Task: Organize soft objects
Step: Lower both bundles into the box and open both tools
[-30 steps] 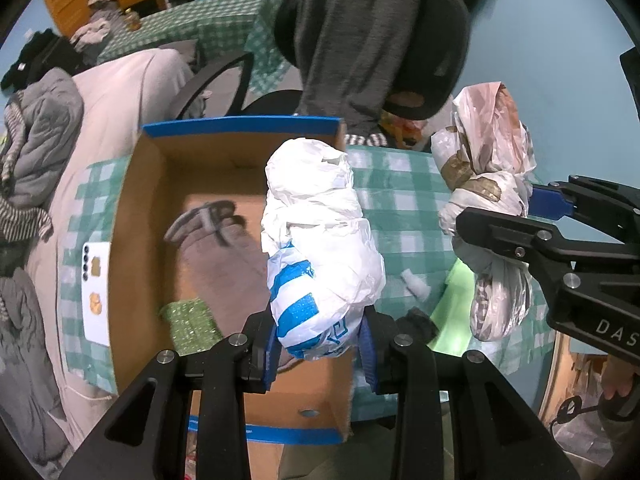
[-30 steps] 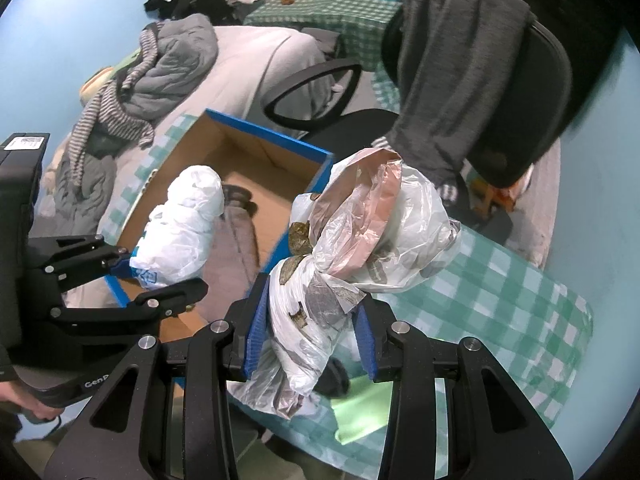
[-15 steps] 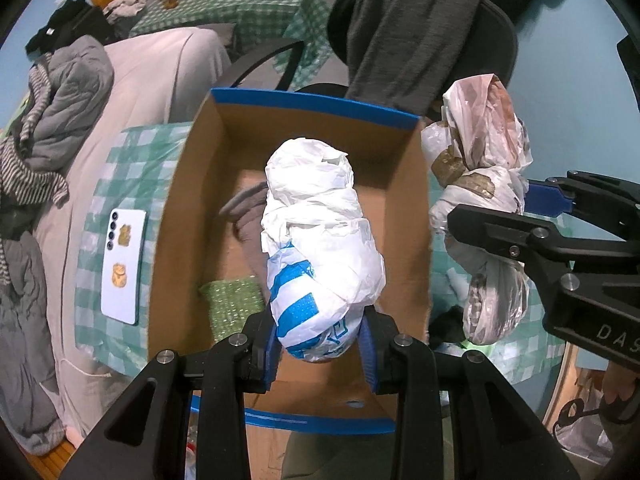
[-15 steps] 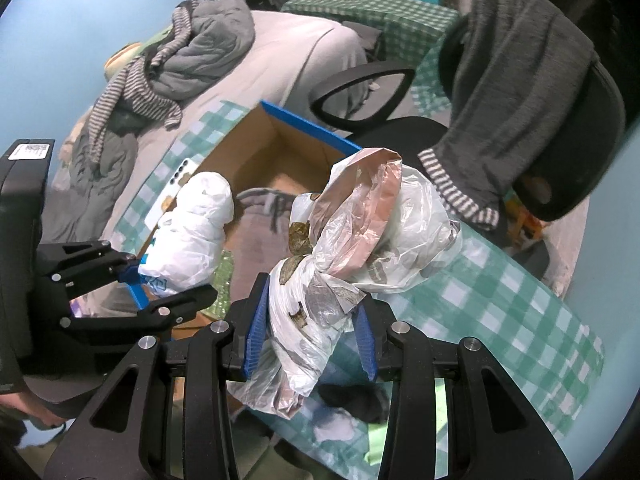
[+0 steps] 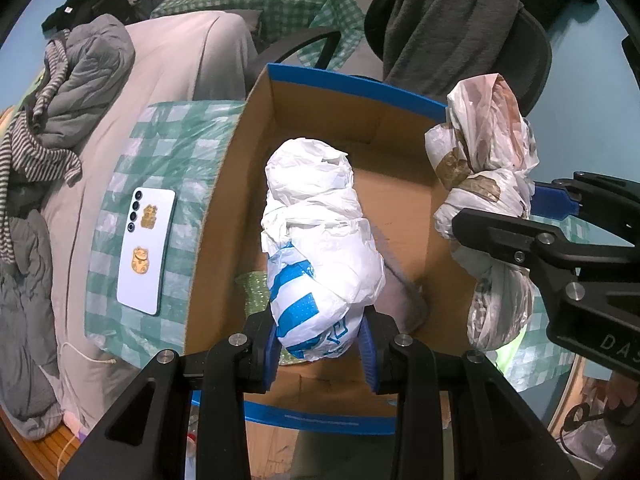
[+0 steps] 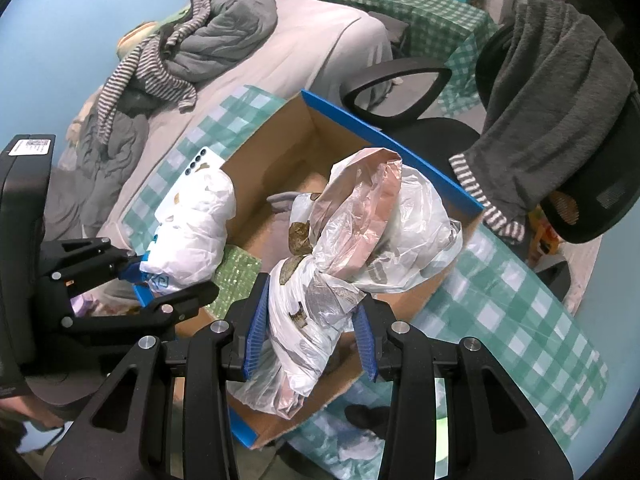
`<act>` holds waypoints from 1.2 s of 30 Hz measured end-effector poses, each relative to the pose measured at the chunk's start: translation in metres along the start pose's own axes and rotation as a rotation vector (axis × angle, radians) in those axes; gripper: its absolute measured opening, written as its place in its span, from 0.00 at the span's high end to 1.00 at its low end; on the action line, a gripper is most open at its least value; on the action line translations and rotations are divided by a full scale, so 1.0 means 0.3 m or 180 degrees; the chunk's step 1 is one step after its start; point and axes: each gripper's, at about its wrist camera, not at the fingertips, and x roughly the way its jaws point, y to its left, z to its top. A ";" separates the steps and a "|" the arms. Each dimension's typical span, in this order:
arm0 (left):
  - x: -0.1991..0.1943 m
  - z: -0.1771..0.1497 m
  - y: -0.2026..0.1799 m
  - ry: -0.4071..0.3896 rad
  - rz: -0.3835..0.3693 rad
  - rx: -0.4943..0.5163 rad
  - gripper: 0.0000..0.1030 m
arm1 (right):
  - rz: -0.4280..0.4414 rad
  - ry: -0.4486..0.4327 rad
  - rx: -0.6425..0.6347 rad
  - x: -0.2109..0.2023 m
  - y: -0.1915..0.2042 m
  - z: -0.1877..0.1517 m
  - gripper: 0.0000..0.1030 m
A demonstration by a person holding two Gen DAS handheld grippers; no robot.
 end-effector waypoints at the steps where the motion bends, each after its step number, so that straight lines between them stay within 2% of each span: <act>1: 0.003 0.000 0.003 0.0009 0.0002 -0.0007 0.67 | 0.0002 0.0007 0.0001 0.006 0.007 0.005 0.63; 14: 0.032 0.003 0.043 0.0072 -0.0007 -0.0060 0.66 | 0.0006 0.0105 0.0018 0.049 0.028 0.033 0.61; 17: 0.033 0.003 0.048 0.0069 0.0002 -0.0067 0.62 | -0.0011 0.0145 0.0025 0.057 0.029 0.034 0.58; 19: 0.032 0.003 0.051 0.0065 0.0005 -0.0074 0.51 | -0.0037 0.0137 0.0021 0.056 0.030 0.034 0.52; 21: 0.028 0.002 0.054 0.0039 0.0025 -0.0083 0.46 | -0.0066 0.0128 0.0028 0.054 0.029 0.032 0.41; 22: 0.026 0.001 0.053 0.0033 0.0031 -0.0084 0.46 | -0.0091 0.0111 0.0027 0.049 0.028 0.031 0.39; 36: -0.034 -0.010 -0.007 -0.0056 -0.0002 0.0029 0.41 | -0.0217 -0.0014 0.0125 -0.023 0.001 0.008 0.38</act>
